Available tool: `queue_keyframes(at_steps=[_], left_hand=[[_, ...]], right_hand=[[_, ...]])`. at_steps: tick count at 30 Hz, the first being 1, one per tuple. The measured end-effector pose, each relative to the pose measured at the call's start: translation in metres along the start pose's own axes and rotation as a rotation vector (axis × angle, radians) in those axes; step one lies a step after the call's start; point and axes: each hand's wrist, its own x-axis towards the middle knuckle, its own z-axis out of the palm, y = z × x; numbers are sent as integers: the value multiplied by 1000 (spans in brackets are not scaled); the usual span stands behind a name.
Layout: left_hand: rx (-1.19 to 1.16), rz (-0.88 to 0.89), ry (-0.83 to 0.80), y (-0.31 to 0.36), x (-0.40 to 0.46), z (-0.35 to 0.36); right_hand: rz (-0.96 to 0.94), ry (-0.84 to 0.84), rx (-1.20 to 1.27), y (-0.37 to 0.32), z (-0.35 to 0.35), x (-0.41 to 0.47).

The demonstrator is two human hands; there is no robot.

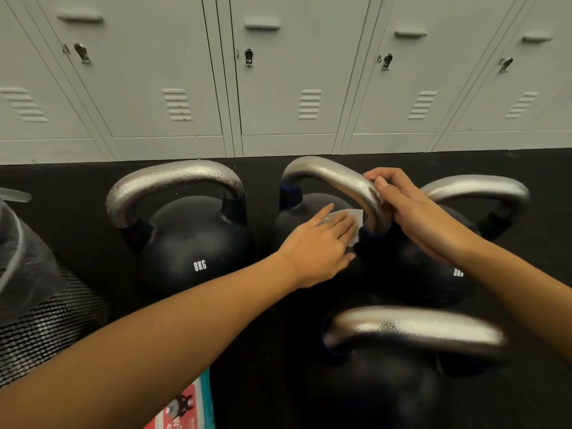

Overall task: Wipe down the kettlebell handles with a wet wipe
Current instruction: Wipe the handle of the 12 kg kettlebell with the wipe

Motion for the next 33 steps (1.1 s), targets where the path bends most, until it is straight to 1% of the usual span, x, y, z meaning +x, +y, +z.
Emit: queue_keyframes(at_steps=[4, 7, 10, 12, 15, 20, 23, 25, 27, 30, 33], left_hand=[[189, 139, 149, 5, -21, 17], [287, 284, 176, 10, -29, 23], [283, 381, 163, 14, -31, 26], [253, 364, 195, 10, -29, 25], [192, 276, 272, -1, -25, 21], [66, 118, 289, -4, -17, 19], [4, 58, 253, -7, -4, 14], [-71, 53, 175, -11, 8, 8], [-100, 77, 76, -16, 21, 4], [-35, 113, 2, -23, 32, 0], [4, 133, 10, -23, 26, 0]], right_hand=[[-1, 4, 9, 1, 1, 1], [-6, 9, 21, 1, 2, 1], [-6, 3, 21, 2, 2, 1], [-8, 4, 27, 2, 1, 1], [-9, 3, 20, 5, 0, 4], [-5, -6, 7, 8, -2, 4], [-6, -14, -1, 10, -2, 5], [-11, -13, 8, 11, -2, 6], [-15, -8, 17, 11, -2, 5], [-21, -10, 14, 9, -1, 4], [-17, -7, 14, 9, -1, 5]])
